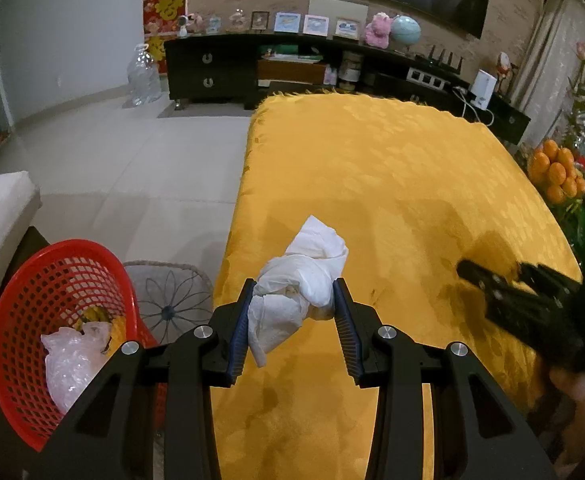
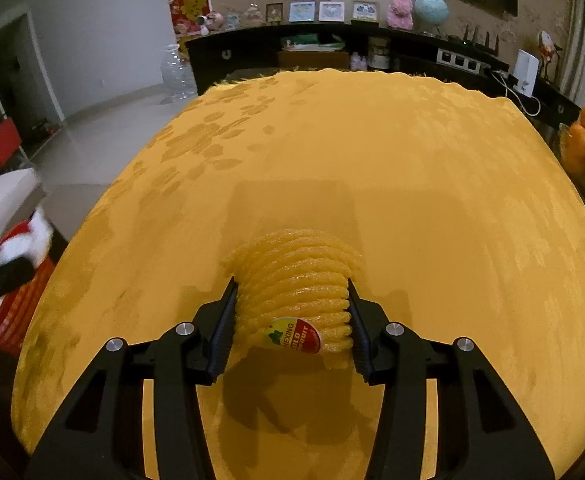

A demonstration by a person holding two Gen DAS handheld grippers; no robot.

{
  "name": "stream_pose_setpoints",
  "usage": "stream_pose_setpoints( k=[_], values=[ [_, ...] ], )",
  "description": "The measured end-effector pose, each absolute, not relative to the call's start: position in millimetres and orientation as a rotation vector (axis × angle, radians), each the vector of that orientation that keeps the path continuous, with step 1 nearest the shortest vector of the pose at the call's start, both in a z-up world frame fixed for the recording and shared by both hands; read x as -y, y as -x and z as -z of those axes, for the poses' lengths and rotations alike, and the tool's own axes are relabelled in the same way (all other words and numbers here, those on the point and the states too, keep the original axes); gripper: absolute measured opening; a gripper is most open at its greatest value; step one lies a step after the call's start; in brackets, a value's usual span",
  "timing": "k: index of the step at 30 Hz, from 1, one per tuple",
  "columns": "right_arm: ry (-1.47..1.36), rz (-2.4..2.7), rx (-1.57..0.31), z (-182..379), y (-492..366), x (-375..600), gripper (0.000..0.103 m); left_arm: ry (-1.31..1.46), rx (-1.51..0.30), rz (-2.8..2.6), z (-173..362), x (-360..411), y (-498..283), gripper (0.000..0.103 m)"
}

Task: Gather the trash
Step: 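Carry tissue with left tool and foam net with right tool to wastebasket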

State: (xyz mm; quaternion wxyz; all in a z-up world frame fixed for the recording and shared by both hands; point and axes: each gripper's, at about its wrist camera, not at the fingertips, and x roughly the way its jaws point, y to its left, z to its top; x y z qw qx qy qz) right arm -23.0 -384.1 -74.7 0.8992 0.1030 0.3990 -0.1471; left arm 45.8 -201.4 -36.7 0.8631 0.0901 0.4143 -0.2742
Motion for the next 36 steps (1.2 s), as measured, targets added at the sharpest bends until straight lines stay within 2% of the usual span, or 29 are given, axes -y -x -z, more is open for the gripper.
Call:
stream_pose_setpoints(
  k=[21,36],
  values=[
    [-0.191,0.272,-0.754,47,84,339,0.047,-0.238,-0.825,0.514,46,163,0,0.037],
    [-0.167,0.206,-0.725,31,88,307,0.047,-0.155,-0.791,0.343,12,85,-14,0.037]
  ],
)
